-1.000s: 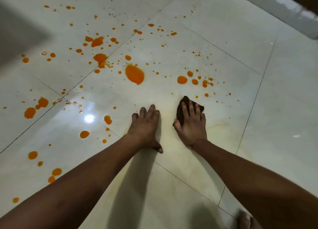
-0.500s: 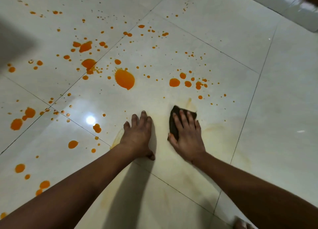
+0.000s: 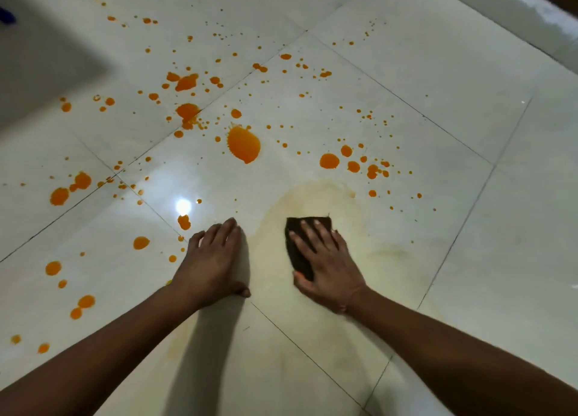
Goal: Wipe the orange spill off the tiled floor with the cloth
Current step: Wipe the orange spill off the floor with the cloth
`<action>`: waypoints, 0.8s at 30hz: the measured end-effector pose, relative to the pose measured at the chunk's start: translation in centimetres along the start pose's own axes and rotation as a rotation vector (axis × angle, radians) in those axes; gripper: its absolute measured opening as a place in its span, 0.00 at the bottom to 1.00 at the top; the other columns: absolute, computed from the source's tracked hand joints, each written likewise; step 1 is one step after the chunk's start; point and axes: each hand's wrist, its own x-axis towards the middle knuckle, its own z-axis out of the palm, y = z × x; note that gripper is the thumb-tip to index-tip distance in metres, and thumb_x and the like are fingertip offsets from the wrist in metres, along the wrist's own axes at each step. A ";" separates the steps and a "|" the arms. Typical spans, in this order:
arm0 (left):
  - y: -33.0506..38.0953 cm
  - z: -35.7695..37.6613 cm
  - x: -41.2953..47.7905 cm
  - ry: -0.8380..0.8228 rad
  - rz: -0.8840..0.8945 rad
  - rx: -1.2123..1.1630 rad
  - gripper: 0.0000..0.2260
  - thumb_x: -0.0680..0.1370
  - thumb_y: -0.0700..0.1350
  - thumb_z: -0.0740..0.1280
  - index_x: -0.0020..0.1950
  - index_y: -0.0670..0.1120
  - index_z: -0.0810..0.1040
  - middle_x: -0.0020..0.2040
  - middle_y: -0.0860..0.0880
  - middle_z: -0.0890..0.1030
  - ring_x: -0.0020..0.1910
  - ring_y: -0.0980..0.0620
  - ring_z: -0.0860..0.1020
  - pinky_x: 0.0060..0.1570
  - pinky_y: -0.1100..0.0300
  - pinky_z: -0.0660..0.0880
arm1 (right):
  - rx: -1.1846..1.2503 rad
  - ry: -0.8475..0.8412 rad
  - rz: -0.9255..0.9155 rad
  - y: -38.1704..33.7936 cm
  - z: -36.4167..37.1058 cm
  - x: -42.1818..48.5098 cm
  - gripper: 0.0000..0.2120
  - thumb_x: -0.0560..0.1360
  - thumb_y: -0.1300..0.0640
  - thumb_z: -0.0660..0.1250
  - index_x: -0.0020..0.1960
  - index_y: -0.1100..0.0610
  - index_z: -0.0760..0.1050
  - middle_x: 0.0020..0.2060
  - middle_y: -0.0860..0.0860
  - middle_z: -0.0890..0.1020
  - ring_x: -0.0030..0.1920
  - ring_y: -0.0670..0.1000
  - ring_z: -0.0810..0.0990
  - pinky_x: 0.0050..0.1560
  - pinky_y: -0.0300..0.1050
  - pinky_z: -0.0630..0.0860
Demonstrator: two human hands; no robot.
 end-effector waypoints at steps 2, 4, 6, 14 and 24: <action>-1.7 0.4 -1.4 0.010 -0.011 0.043 0.55 0.60 0.69 0.73 0.77 0.41 0.59 0.78 0.44 0.59 0.75 0.41 0.61 0.70 0.42 0.58 | -0.008 0.037 0.160 1.5 -0.6 4.0 0.36 0.74 0.38 0.53 0.79 0.48 0.52 0.79 0.53 0.53 0.78 0.56 0.48 0.74 0.63 0.53; -3.6 1.2 -2.7 0.044 -0.010 0.134 0.52 0.56 0.69 0.75 0.71 0.40 0.69 0.72 0.42 0.70 0.67 0.38 0.72 0.63 0.39 0.68 | -0.004 0.071 0.253 -0.5 -0.6 9.3 0.36 0.75 0.38 0.53 0.79 0.50 0.51 0.78 0.54 0.53 0.78 0.58 0.48 0.74 0.62 0.50; -4.8 1.4 -3.8 0.078 -0.026 0.200 0.50 0.52 0.68 0.77 0.66 0.40 0.75 0.64 0.43 0.78 0.61 0.39 0.78 0.56 0.38 0.73 | 0.003 0.102 0.158 -5.9 0.3 11.9 0.36 0.73 0.38 0.54 0.78 0.51 0.55 0.78 0.55 0.56 0.77 0.59 0.52 0.73 0.62 0.52; -7.9 2.7 -12.7 0.069 -0.235 0.157 0.48 0.51 0.68 0.78 0.64 0.42 0.76 0.61 0.44 0.80 0.59 0.41 0.79 0.54 0.41 0.76 | -0.005 -0.001 -0.199 -9.5 1.1 10.4 0.37 0.71 0.38 0.52 0.77 0.50 0.58 0.77 0.54 0.59 0.77 0.58 0.54 0.71 0.65 0.57; -9.7 6.0 -18.1 0.011 -0.382 0.126 0.50 0.49 0.70 0.77 0.63 0.41 0.77 0.65 0.44 0.77 0.62 0.40 0.77 0.58 0.40 0.73 | -0.017 -0.101 -0.581 -17.0 3.4 6.2 0.37 0.70 0.39 0.58 0.77 0.49 0.60 0.77 0.53 0.60 0.77 0.57 0.55 0.70 0.64 0.60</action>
